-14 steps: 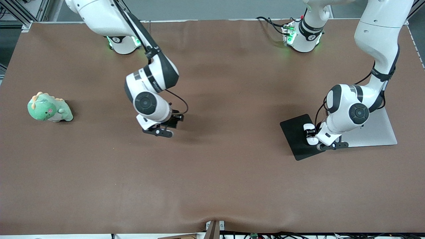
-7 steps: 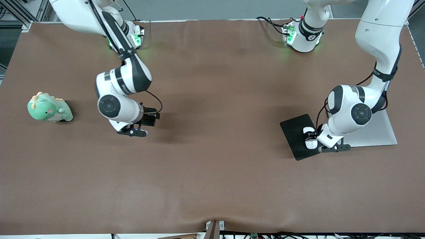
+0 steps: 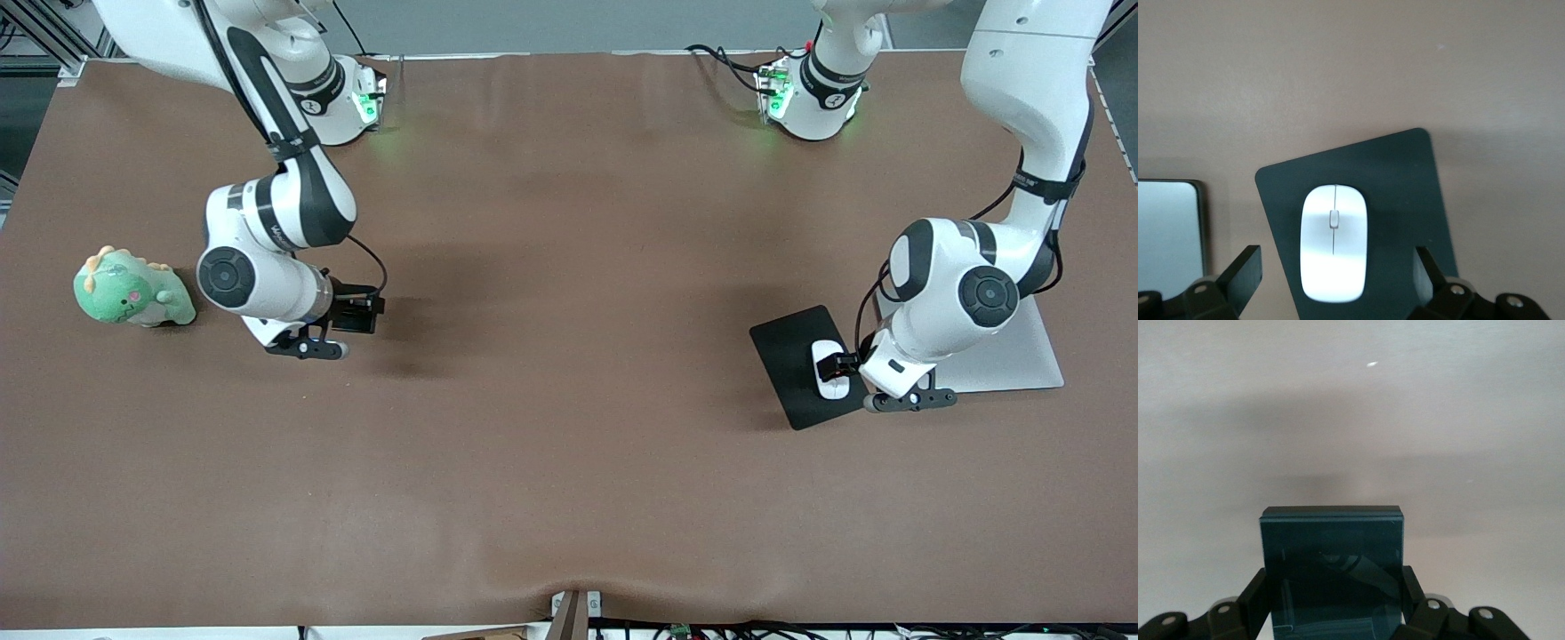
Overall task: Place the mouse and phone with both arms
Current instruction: 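Release the mouse and raise the left gripper while the right gripper carries the phone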
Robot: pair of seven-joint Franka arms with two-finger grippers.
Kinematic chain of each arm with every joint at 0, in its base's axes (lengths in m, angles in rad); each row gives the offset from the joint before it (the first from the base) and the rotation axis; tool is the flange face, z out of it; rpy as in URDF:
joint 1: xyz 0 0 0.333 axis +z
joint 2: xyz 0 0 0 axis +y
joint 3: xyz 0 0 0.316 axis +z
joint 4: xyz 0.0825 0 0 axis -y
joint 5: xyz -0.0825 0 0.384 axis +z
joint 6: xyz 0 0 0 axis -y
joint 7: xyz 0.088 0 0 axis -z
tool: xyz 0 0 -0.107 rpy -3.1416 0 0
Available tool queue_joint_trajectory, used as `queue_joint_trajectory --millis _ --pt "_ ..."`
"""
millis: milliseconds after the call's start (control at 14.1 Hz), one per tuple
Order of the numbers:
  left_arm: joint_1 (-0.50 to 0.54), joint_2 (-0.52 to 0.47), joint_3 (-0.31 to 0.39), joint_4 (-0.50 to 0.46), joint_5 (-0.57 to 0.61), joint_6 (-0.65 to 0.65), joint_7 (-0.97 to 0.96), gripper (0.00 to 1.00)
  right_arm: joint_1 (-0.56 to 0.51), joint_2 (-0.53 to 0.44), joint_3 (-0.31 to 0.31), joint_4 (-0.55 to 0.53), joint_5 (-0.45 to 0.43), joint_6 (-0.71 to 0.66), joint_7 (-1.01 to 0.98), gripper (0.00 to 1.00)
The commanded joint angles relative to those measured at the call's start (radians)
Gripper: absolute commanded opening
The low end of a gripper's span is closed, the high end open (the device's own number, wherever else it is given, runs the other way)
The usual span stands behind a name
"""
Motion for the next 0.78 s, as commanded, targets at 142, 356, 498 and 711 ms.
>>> queue_joint_trajectory --millis 142,356,498,711 --pt "0.001 -0.109 -0.014 0.162 0.022 -0.284 -0.003 1.00 -0.118 -0.060 0.013 -0.087 -0.052 0.050 -0.038 0.00" --pt "0.004 -0.121 -0.018 0.340 0.020 -0.482 0.026 1.00 -0.164 -0.068 0.013 -0.115 -0.057 0.088 -0.107 0.00" --pt "0.012 -0.135 -0.018 0.466 0.019 -0.628 0.037 1.00 -0.236 -0.065 0.013 -0.146 -0.064 0.143 -0.219 0.00" --pt "0.012 -0.240 -0.015 0.505 0.005 -0.703 0.086 1.00 -0.270 -0.063 0.011 -0.153 -0.089 0.167 -0.250 0.00"
